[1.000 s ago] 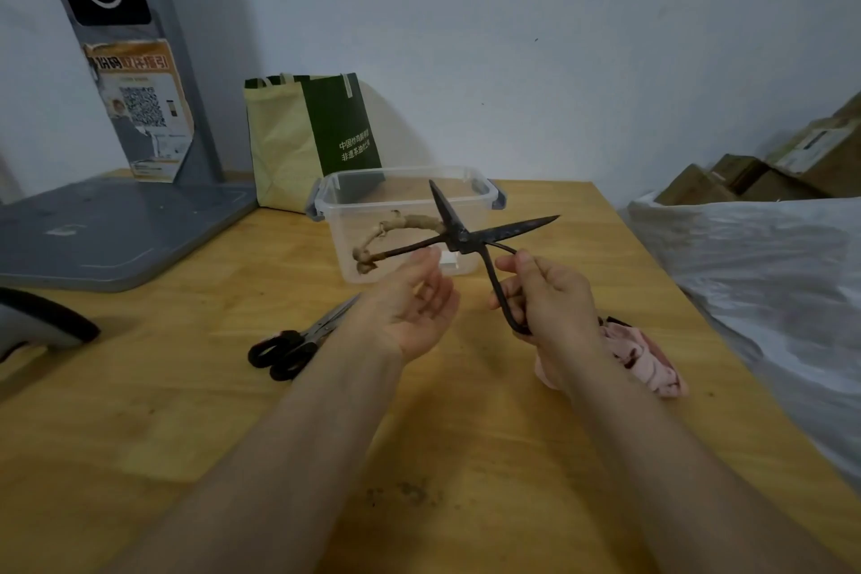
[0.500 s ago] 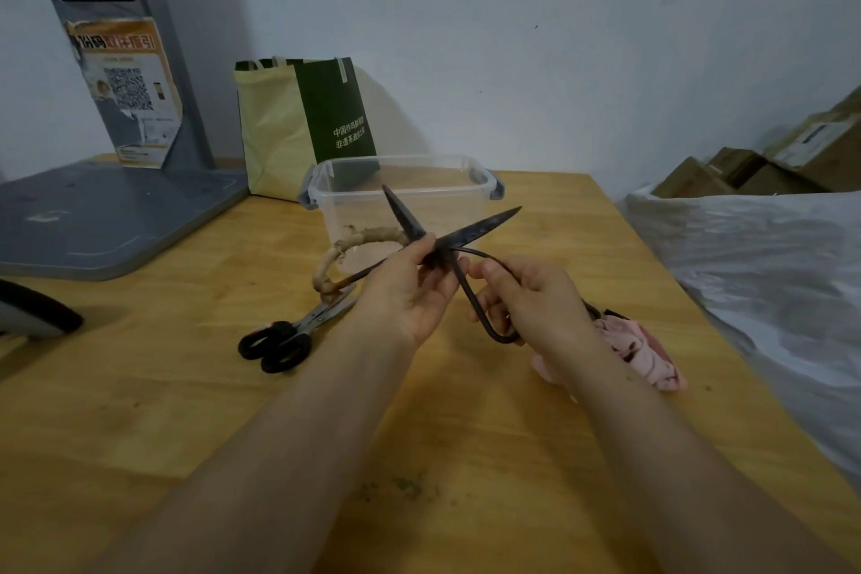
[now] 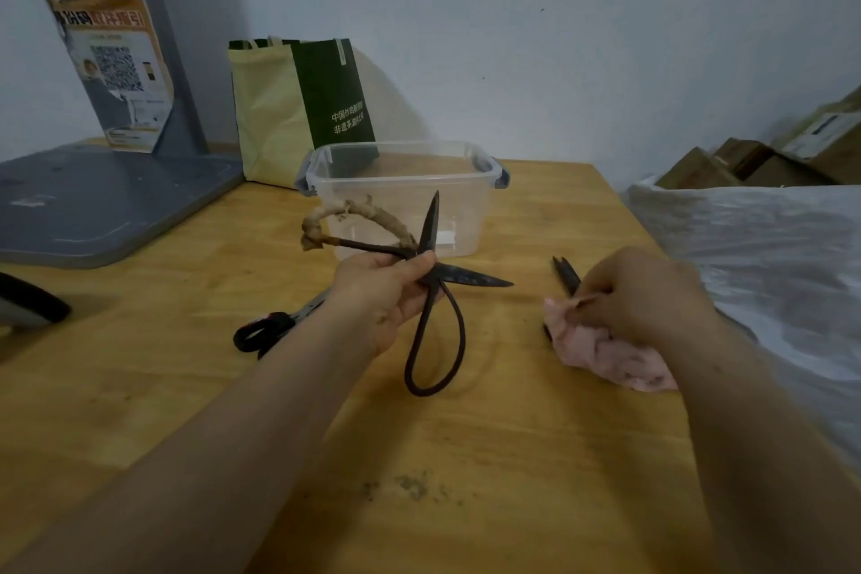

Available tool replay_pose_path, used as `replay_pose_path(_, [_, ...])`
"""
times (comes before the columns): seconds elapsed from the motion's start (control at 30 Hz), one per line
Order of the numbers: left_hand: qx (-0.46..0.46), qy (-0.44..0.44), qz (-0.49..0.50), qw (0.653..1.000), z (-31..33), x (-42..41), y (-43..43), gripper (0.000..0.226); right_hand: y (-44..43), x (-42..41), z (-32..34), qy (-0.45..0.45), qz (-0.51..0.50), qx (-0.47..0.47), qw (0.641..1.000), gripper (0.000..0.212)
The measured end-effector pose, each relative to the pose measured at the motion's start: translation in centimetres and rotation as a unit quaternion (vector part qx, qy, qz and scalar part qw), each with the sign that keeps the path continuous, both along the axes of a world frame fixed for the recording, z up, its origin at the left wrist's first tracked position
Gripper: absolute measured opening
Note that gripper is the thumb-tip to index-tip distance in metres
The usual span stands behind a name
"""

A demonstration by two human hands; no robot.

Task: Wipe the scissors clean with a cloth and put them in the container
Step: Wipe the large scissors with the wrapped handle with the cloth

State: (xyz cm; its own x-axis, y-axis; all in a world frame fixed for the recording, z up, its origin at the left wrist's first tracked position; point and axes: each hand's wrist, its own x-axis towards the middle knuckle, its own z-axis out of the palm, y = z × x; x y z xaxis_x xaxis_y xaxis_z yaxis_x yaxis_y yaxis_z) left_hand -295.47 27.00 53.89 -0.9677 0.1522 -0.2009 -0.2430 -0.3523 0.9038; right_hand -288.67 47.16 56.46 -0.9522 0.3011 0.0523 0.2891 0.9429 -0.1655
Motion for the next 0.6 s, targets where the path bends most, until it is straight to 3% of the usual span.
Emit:
replay_pose_path(0.1, [-0.009,-0.016,-0.06,0.998,-0.5,0.2,0.2,0.015,0.9,-0.6,-0.6,0.225,-0.034,-0.096,0.969,0.024])
replay_pose_path(0.27, [-0.023,-0.017,-0.126,0.992,-1.6,0.6,0.7,0.024,-1.1,-1.3,-1.2,0.334,0.009,-0.148,0.931,0.016])
replay_pose_path(0.37, [-0.039,-0.005,-0.121,0.992,-2.4,0.6,0.7,0.022,-2.8,-1.4,-1.8,0.333,0.091,-0.171,0.923,0.012])
replay_pose_path(0.5, [-0.055,0.03,-0.113,0.992,-3.2,0.6,0.4,0.022,-4.9,-2.1,-3.7,0.2,0.2,-0.229,0.931,0.011])
replay_pose_path(0.6, [-0.068,0.043,-0.108,0.991,-3.6,0.5,0.2,0.026,-5.0,-2.3,-3.9,0.161,0.196,-0.367,0.895,0.016])
